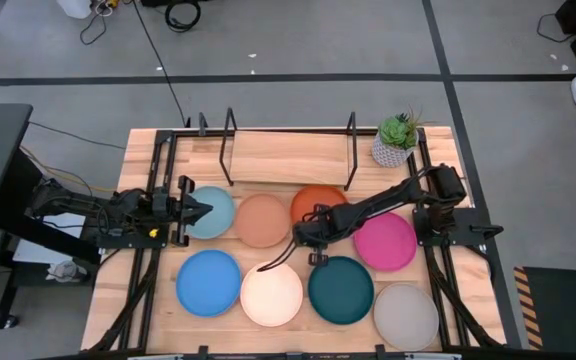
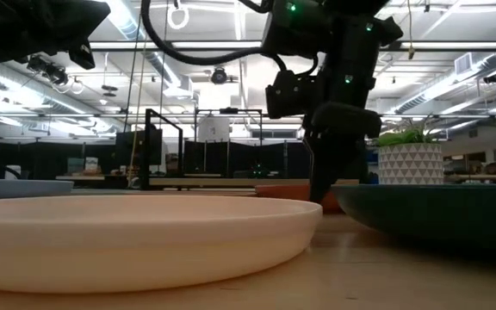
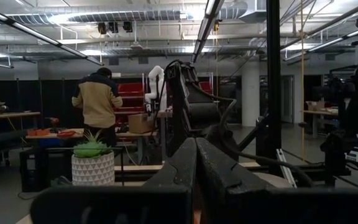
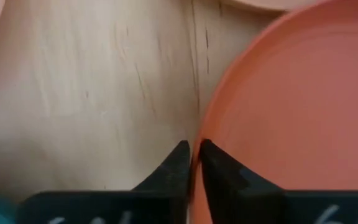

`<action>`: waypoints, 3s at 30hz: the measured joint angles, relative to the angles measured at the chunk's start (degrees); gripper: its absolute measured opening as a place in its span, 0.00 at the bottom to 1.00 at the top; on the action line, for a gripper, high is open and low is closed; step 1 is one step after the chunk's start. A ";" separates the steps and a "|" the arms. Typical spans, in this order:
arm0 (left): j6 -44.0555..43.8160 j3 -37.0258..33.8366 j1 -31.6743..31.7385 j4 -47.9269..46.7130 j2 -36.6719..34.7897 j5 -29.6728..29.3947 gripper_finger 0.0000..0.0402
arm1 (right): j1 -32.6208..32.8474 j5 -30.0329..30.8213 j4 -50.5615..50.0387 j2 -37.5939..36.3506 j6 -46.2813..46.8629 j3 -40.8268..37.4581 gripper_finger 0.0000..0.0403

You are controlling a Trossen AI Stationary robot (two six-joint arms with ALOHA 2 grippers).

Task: Place and stack plates onto a shelf
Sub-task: Put the orange plate on the shelf, then put the brown plate on the shelf

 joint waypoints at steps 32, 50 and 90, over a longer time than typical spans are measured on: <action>-0.37 0.02 0.00 -0.35 -0.02 0.01 0.04 | -2.64 13.16 -12.37 -5.00 -13.46 10.66 0.04; -0.52 0.01 0.00 -0.66 0.00 -0.01 0.04 | -21.12 10.06 -1.40 -5.05 -21.49 1.43 0.04; -0.09 0.00 0.00 -0.77 0.00 -0.01 0.04 | -6.77 5.77 2.18 -5.02 -30.05 4.92 0.36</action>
